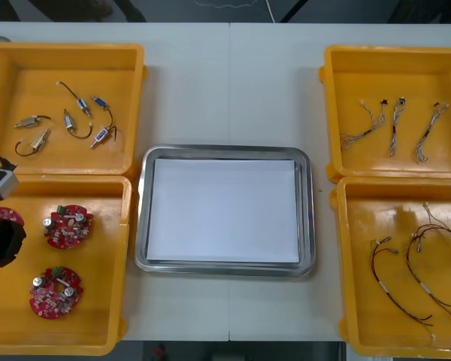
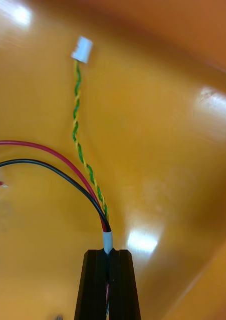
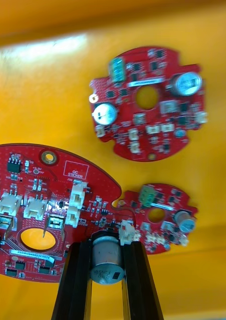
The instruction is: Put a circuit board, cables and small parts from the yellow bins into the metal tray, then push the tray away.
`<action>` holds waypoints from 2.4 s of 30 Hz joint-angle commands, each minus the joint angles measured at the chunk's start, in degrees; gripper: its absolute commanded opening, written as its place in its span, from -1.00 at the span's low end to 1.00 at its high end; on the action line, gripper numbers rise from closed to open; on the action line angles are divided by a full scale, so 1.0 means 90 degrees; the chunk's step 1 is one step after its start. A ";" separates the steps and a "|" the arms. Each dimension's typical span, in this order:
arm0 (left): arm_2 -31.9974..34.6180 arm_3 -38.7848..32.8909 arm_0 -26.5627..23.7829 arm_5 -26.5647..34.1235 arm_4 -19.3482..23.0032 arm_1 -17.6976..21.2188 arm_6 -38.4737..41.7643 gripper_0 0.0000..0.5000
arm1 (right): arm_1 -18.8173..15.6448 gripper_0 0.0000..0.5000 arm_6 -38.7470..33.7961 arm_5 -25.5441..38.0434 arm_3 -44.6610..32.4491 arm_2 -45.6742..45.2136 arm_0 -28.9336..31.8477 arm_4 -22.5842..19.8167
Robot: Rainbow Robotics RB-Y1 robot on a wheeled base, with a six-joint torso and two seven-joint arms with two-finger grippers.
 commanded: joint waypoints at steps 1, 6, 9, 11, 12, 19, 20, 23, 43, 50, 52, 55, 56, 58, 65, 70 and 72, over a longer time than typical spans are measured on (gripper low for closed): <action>-0.0115 -0.0355 -0.0671 0.0418 0.0223 0.0244 0.0424 -1.00 | -0.0166 -1.00 0.0057 0.0568 -0.0631 -0.0805 -0.0020 -0.0090; -0.0730 -0.0550 -0.1266 0.0418 0.0243 0.0244 0.0961 -1.00 | -0.0176 -1.00 -0.0001 0.1359 -0.1266 -0.1381 -0.0040 -0.0198; -0.1189 -0.0609 -0.1618 0.0418 0.0253 0.0244 0.1303 -1.00 | -0.0176 -1.00 -0.0031 0.1779 -0.1617 -0.1664 -0.0040 -0.0276; -0.1502 -0.0629 -0.1843 0.0418 0.0253 0.0244 0.1518 -1.00 | -0.0176 -1.00 -0.0041 0.2033 -0.1813 -0.1830 -0.0049 -0.0403; -0.1707 -0.0638 -0.1989 0.0418 0.0253 0.0234 0.1654 -1.00 | -0.0166 -1.00 -0.0060 0.2189 -0.1930 -0.1957 -0.0049 -0.0520; -0.2849 -0.0707 -0.2858 0.0418 0.0253 -0.0001 0.2465 -1.00 | -0.0176 -1.00 -0.0138 0.3078 -0.2555 -0.2504 -0.0167 -0.1125; -0.2928 -0.0707 -0.2927 0.0418 0.0243 -0.0030 0.2524 -1.00 | -0.0176 -1.00 -0.0148 0.3136 -0.2594 -0.2524 -0.0186 -0.1155; -0.3357 -0.0707 -0.3259 0.0418 0.0223 -0.0235 0.2875 -1.00 | -0.0176 -1.00 -0.0158 0.3458 -0.2857 -0.2641 -0.0274 -0.1204; -0.5691 -0.0033 -0.3942 0.0198 -0.0939 -0.1026 0.3901 -1.00 | -0.0176 -1.00 -0.0294 0.4118 -0.4068 -0.2885 -0.0577 -0.1223; -0.6072 0.0465 -0.3942 -0.0349 -0.1290 -0.1241 0.4008 -1.00 | -0.0176 -1.00 -0.0324 0.4118 -0.4576 -0.2563 -0.0587 -0.1135; -0.6199 0.0582 -0.3942 -0.0505 -0.1417 -0.1270 0.4027 -1.00 | -0.0176 -1.00 -0.0324 0.4118 -0.4625 -0.2416 -0.0645 -0.1116; -0.6346 0.0719 -0.3932 -0.0681 -0.1564 -0.1309 0.4067 -1.00 | -0.0176 -1.00 -0.0333 0.4118 -0.4635 -0.2211 -0.0753 -0.1135; -0.6404 0.0768 -0.3932 -0.0750 -0.1603 -0.1309 0.4086 -1.00 | -0.0176 -1.00 -0.0343 0.4118 -0.4635 -0.2113 -0.0821 -0.1125; -0.6502 0.0895 -0.3932 -0.0867 -0.1642 -0.1309 0.4115 -1.00 | -0.0186 -1.00 -0.0343 0.4118 -0.4635 -0.1977 -0.0958 -0.1116; -0.6873 0.1120 -0.3932 -0.1228 -0.1857 -0.1319 0.4281 -1.00 | -0.0234 -1.00 -0.0343 0.4118 -0.4635 -0.1440 -0.1544 -0.1155; -0.6971 0.1120 -0.3932 -0.1326 -0.1857 -0.1319 0.4399 -0.99 | -0.0293 -1.00 -0.0363 0.4118 -0.4645 -0.1117 -0.1876 -0.1106; -0.6990 0.1139 -0.3932 -0.1355 -0.1857 -0.1309 0.4457 -0.98 | -0.0293 -1.00 -0.0363 0.4118 -0.4635 -0.1000 -0.1973 -0.1077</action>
